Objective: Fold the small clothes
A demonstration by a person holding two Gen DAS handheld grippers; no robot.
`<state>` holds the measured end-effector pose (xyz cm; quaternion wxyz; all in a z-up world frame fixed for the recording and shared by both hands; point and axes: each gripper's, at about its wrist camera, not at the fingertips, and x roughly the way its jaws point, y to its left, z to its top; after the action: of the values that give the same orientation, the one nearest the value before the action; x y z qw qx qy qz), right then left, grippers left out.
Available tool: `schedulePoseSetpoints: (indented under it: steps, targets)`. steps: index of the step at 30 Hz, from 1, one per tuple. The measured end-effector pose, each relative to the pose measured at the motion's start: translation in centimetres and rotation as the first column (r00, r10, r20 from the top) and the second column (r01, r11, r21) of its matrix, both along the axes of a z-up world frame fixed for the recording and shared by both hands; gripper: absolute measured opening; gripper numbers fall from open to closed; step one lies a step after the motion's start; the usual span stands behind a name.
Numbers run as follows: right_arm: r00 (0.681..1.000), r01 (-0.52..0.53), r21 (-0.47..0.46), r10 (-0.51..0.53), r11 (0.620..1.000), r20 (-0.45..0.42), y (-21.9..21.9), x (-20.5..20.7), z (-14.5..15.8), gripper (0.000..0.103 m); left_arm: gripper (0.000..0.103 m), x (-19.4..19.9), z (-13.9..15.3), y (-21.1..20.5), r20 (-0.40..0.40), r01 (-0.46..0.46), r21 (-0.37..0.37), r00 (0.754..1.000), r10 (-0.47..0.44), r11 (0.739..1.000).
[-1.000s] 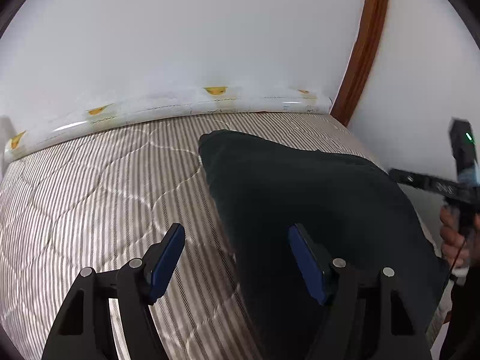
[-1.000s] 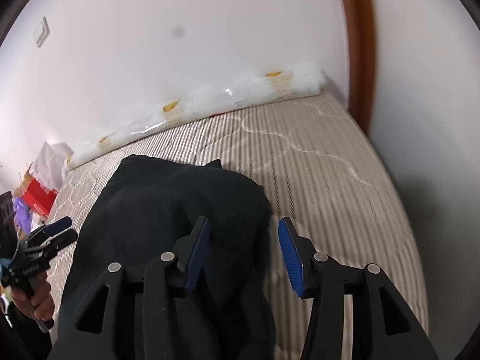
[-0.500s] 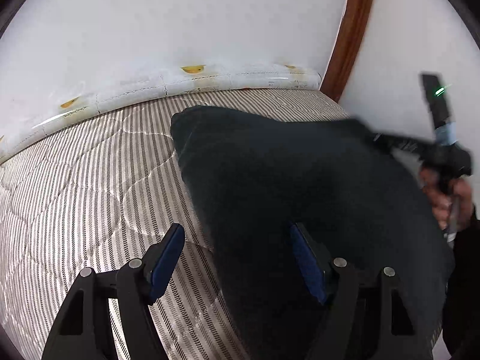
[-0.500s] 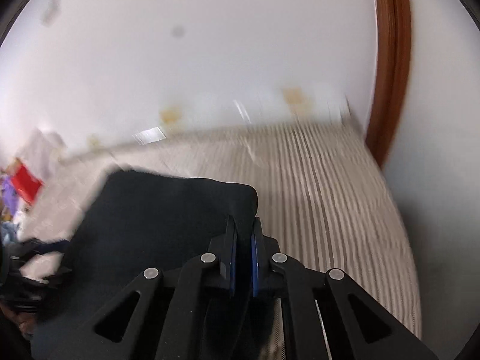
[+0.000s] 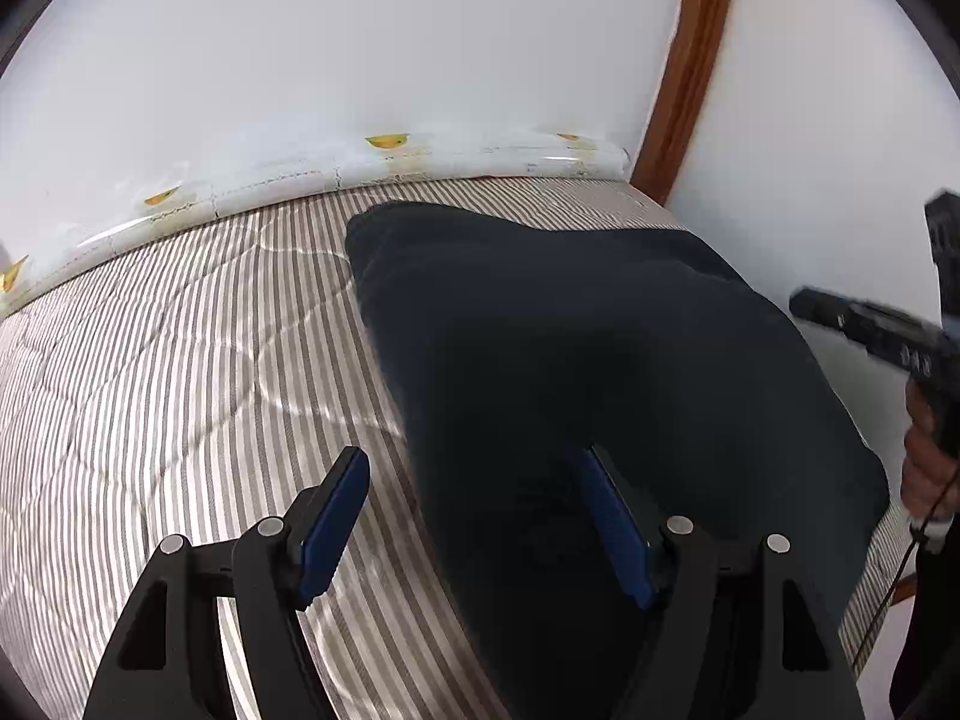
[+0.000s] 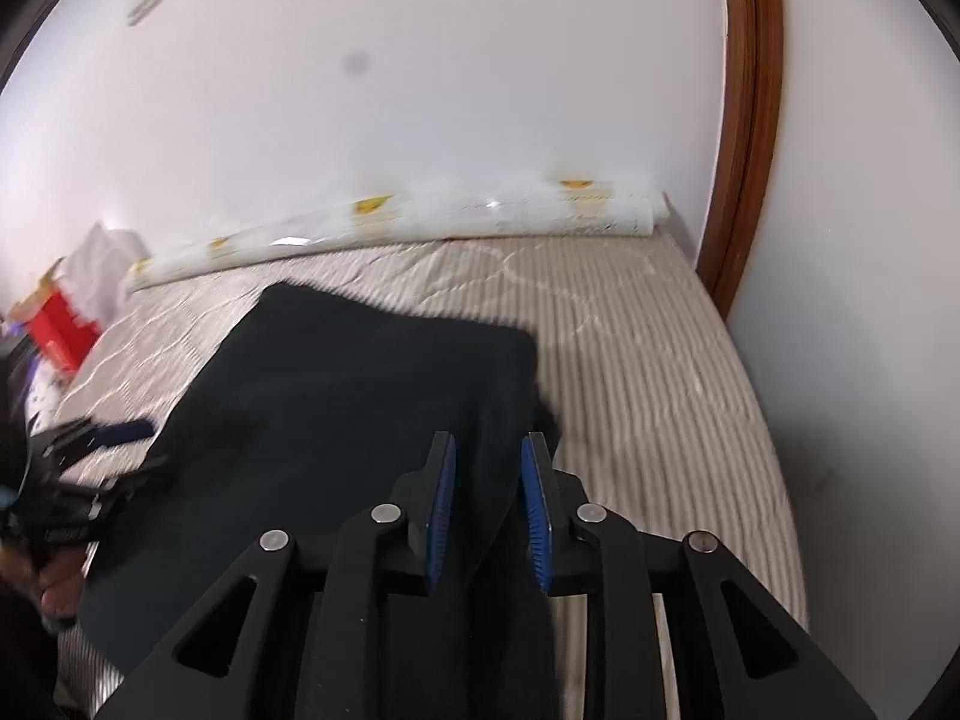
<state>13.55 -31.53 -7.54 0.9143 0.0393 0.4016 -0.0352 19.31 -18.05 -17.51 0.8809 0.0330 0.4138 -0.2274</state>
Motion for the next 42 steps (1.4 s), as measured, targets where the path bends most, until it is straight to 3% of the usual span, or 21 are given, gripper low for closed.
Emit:
schedulePoseSetpoints:
  steps: [6, 9, 12, 17, 25, 31, 35, 42]
  targets:
    - [0.999, -0.048, 0.009, 0.048, 0.999, -0.002, 2.0, -5.0, -2.6, 0.027, 0.071, -3.0, 0.1, 0.4, 0.009, -0.020, 0.001, 1.000, 0.020, 1.000]
    - [0.999, -0.042, -0.038, 0.042, 0.998, 0.001, 2.5, -6.9, -4.0, 0.026, 0.071, -4.4, 0.3, 0.7, 0.009, -0.029, -0.004, 1.000, 0.029, 1.000]
    - [1.000, 0.021, -0.080, -0.021, 0.997, -0.004, 1.9, -7.9, -4.9, 0.026, 0.071, -5.8, 0.4, 0.9, 0.016, -0.029, -0.002, 0.999, 0.029, 1.000]
    - [0.997, 0.084, -0.040, -0.083, 0.996, 0.003, 0.9, -9.2, -4.9, 0.026, 0.071, -8.0, -0.1, 1.4, 0.017, -0.031, 0.005, 0.999, 0.031, 1.000]
    - [0.988, 0.157, 0.025, -0.157, 0.987, -0.009, 0.5, -10.6, -1.2, 0.028, 0.071, -9.4, 1.2, 1.5, -0.002, -0.056, 0.022, 0.998, 0.056, 0.998]
    - [0.984, 0.177, -0.030, -0.178, 0.984, -0.008, 2.8, -11.5, 1.8, 0.037, 0.071, -11.5, 3.6, 1.9, 0.002, -0.100, 0.004, 0.995, 0.100, 0.995]
    - [0.984, 0.178, -0.021, -0.178, 0.984, 0.008, 4.1, -13.2, 4.1, 0.044, 0.072, -13.9, 6.2, 2.5, 0.067, -0.177, 0.046, 0.983, 0.173, 0.983]
    - [0.985, 0.166, -0.024, -0.165, 0.986, 0.039, 5.4, -17.2, 7.5, 0.056, 0.083, -18.2, 10.1, 4.3, 0.119, -0.254, 0.030, 0.961, 0.249, 0.967]
